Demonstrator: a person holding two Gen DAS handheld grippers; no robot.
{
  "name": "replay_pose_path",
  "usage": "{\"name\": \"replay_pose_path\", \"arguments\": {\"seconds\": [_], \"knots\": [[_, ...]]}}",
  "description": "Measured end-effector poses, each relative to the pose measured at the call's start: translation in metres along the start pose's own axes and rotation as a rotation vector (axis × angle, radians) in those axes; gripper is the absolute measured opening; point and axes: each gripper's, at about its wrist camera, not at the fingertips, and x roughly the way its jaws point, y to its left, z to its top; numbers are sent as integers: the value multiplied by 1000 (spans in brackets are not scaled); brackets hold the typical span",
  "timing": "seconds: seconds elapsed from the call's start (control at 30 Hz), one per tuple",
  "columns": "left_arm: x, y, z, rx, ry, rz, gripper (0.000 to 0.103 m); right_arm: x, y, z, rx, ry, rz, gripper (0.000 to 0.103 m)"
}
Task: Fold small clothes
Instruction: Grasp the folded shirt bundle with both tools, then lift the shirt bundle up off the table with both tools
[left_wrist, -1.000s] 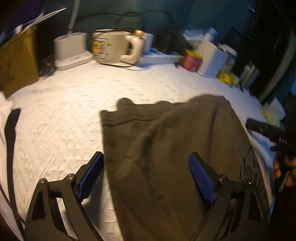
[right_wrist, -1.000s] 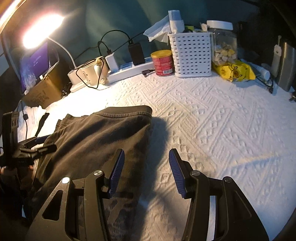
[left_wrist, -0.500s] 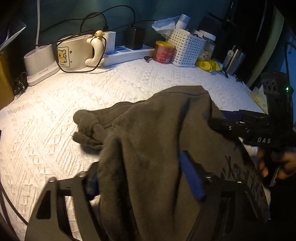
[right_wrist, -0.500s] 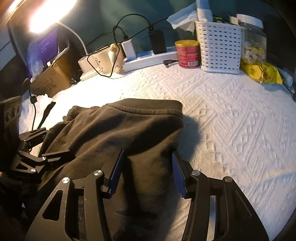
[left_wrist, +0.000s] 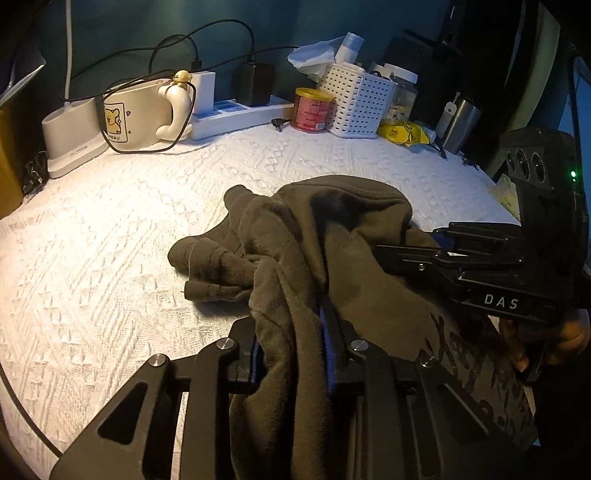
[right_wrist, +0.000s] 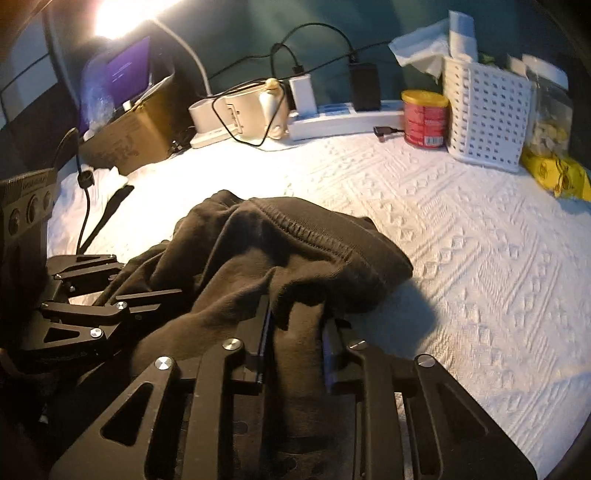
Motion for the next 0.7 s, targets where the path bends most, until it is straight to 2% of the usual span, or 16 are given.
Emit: {"name": "replay_pose_path", "arguments": {"seconds": [0.17, 0.47, 0.7], "knots": [[-9, -6, -3, -1, -27, 2, 22, -14, 3, -1, 23, -43, 28, 19], [-39, -16, -4, 6, -97, 4, 22, -55, 18, 1, 3, -126, 29, 18], [-64, -29, -8, 37, -166, 52, 22, -88, 36, 0, -42, -197, 18, 17]]}}
